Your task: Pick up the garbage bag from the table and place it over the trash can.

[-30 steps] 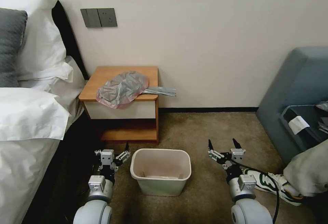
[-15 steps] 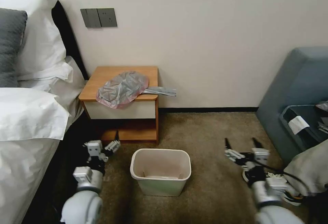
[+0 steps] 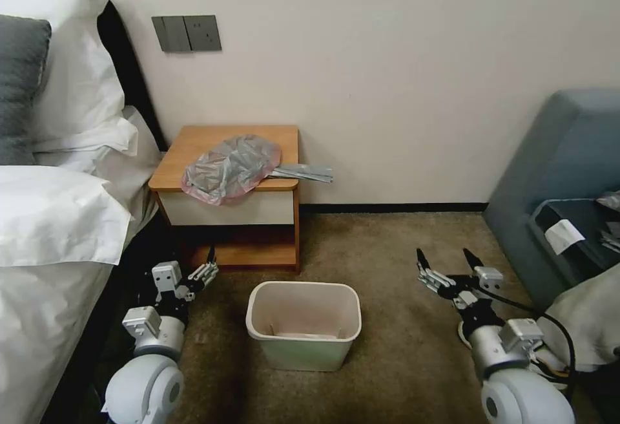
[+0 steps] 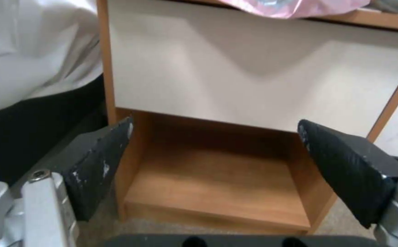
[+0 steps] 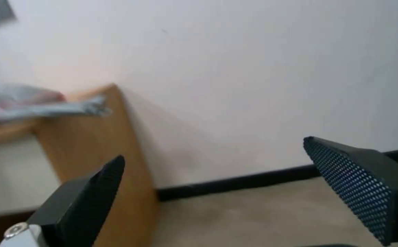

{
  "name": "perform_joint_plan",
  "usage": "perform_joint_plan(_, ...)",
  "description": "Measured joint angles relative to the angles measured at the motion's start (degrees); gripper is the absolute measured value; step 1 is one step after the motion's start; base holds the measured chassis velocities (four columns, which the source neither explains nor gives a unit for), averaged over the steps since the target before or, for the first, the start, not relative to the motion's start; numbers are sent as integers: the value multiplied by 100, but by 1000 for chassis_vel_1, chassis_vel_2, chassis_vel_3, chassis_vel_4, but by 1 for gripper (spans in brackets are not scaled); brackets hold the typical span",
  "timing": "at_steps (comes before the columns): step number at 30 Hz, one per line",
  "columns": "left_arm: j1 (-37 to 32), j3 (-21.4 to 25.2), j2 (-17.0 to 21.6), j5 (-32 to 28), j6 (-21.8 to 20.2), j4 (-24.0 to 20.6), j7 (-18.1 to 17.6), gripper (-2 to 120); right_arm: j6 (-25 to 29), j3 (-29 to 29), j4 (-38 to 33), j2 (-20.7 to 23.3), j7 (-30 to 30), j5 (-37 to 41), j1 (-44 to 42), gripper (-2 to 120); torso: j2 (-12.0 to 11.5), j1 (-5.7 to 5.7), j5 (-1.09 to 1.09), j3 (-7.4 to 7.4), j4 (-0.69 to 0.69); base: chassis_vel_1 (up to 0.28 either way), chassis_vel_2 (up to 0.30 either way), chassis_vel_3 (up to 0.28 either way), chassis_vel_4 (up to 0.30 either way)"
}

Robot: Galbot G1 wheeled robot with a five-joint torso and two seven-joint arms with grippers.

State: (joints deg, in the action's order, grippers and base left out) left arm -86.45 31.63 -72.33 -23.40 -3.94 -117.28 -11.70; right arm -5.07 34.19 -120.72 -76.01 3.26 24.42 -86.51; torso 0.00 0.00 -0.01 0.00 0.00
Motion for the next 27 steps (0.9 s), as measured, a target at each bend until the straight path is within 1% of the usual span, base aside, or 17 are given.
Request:
perform_joint_plan(1, 0, 0, 0, 0, 0, 0, 0, 93, 0, 0, 0, 0, 0, 0, 0, 100, 0, 0, 0, 0, 0, 0, 0, 0, 0)
perform_joint_plan(4, -111, 35, -42, 111, 103, -30, -39, 93, -48, -376, 267, 130, -66, 980, 523, 100, 0, 0, 0, 0, 1, 0, 0, 0, 0)
perform_joint_plan(5, -111, 35, -42, 111, 103, -30, -39, 93, -48, -376, 267, 130, -66, 980, 523, 100, 0, 0, 0, 0, 1, 0, 0, 0, 0)
perform_joint_plan(7, -119, 14, -40, 145, 148, -30, -40, 93, -76, -532, 432, 163, -111, 1397, 770, 100, 0, 0, 1, 0, 3, 0, 0, 0, 0)
perform_joint_plan(8, -119, 14, -40, 145, 148, -30, -40, 93, -76, -532, 432, 163, -111, 1397, 770, 100, 0, 0, 1, 0, 3, 0, 0, 0, 0)
perform_joint_plan(10, -91, -29, -30, 162, 156, -12, -24, 93, -114, -663, 596, 192, -159, 1893, 1020, 100, 0, 0, 0, 0, -4, 0, 0, 0, 0)
perform_joint_plan(11, -91, -29, -30, 162, 156, -12, -24, 93, -114, -663, 596, 192, -159, 1893, 1020, 100, 0, 0, 0, 0, -4, 0, 0, 0, 0)
perform_joint_plan(12, -113, -31, -43, 158, 171, -12, -16, 93, -143, -761, 671, 215, -213, 2161, 1170, 100, 0, 0, 1, 0, -3, 0, 0, 0, 0)
perform_joint_plan(14, -156, -38, -86, -71, 247, -25, -10, 93, -187, -1071, 922, 236, -383, 2847, 1624, 100, 0, 0, 0, 0, 0, 0, 0, 0, 0)
perform_joint_plan(15, -156, -38, -86, -71, 247, -25, -10, 93, -187, -1071, 922, 236, -383, 2847, 1624, 100, 0, 0, 0, 0, 0, 0, 0, 0, 0)
perform_joint_plan(17, -197, -39, -138, -295, 309, -52, 93, 93, -205, -1377, 1241, 197, -570, 3219, 2106, 100, 0, 0, 0, 0, 1, 0, 0, 0, 0)
perform_joint_plan(18, -197, -39, -138, -295, 309, -52, 93, 93, -205, -1377, 1241, 197, -570, 3219, 2106, 100, 0, 0, 0, 0, 1, 0, 0, 0, 0)
perform_joint_plan(21, -238, -39, -178, -348, 384, -58, 330, 93, -234, -1792, 1854, 99, -777, 3640, 2744, 100, 0, 0, -1, 1, 1, 0, 0, 0, 0)
perform_joint_plan(22, -238, -39, -178, -348, 384, -58, 330, 93, -234, -1792, 1854, 99, -777, 3640, 2744, 100, 0, 0, -1, 1, 1, 0, 0, 0, 0)
perform_joint_plan(25, -249, -32, -203, -349, 414, -17, 372, 93, -255, -2050, 2355, -45, -870, 3878, 3226, 100, 0, 0, 0, 0, 0, 0, 0, 0, 0)
perform_joint_plan(27, -250, -19, -214, -349, 422, 13, 373, 93, -256, -2125, 2491, -115, -882, 3936, 3375, 100, 0, 0, 0, 0, 0, 0, 0, 0, 0)
